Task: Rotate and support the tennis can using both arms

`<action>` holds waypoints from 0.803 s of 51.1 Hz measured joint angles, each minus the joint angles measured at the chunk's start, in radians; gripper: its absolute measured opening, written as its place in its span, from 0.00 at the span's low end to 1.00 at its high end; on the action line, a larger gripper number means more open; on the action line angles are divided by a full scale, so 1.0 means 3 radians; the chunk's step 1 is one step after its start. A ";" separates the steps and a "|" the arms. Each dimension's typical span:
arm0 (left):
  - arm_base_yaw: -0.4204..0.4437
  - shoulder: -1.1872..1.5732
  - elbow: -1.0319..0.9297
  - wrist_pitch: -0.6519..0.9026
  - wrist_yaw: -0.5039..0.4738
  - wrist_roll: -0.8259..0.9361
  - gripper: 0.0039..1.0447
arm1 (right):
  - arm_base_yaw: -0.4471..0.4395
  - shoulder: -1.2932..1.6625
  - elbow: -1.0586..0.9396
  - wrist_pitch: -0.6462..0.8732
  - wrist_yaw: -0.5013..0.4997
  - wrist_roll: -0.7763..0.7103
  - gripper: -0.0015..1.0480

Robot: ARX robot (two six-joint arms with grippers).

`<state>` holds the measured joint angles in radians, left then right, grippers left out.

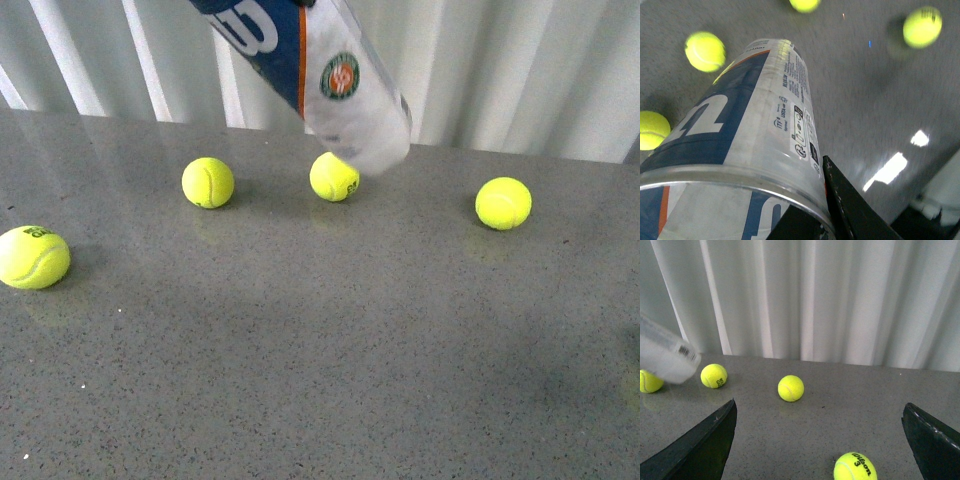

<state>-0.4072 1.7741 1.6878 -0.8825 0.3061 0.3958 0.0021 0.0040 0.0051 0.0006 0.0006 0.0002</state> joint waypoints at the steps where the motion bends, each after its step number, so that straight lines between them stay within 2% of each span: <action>1: -0.0024 0.0017 0.0037 -0.0085 -0.0018 0.0065 0.03 | 0.0000 -0.0001 0.0000 0.0000 0.0000 0.0000 0.93; 3: -0.0125 0.0120 0.0189 -0.0427 -0.0184 0.0343 0.03 | 0.0000 -0.0001 0.0000 0.0000 0.0000 0.0000 0.93; 10: -0.0350 0.0504 0.0511 -0.0952 -0.0558 0.0816 0.03 | 0.0000 -0.0001 0.0000 0.0000 0.0000 0.0000 0.93; 18: -0.0498 0.0958 0.0885 -0.1052 -0.0802 0.0971 0.03 | 0.0000 -0.0001 0.0000 0.0000 0.0000 0.0000 0.93; 23: -0.0565 0.1232 0.1138 -0.1047 -0.1086 0.1043 0.03 | 0.0000 0.0000 0.0000 0.0000 0.0000 0.0000 0.93; 41: -0.0614 0.1539 0.1363 -0.1320 -0.1218 0.1204 0.03 | 0.0001 0.0000 0.0000 0.0000 0.0000 0.0000 0.93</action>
<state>-0.5915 2.2356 2.0968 -1.2785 -0.0593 0.7570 0.0025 0.0040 0.0051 0.0006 0.0006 0.0002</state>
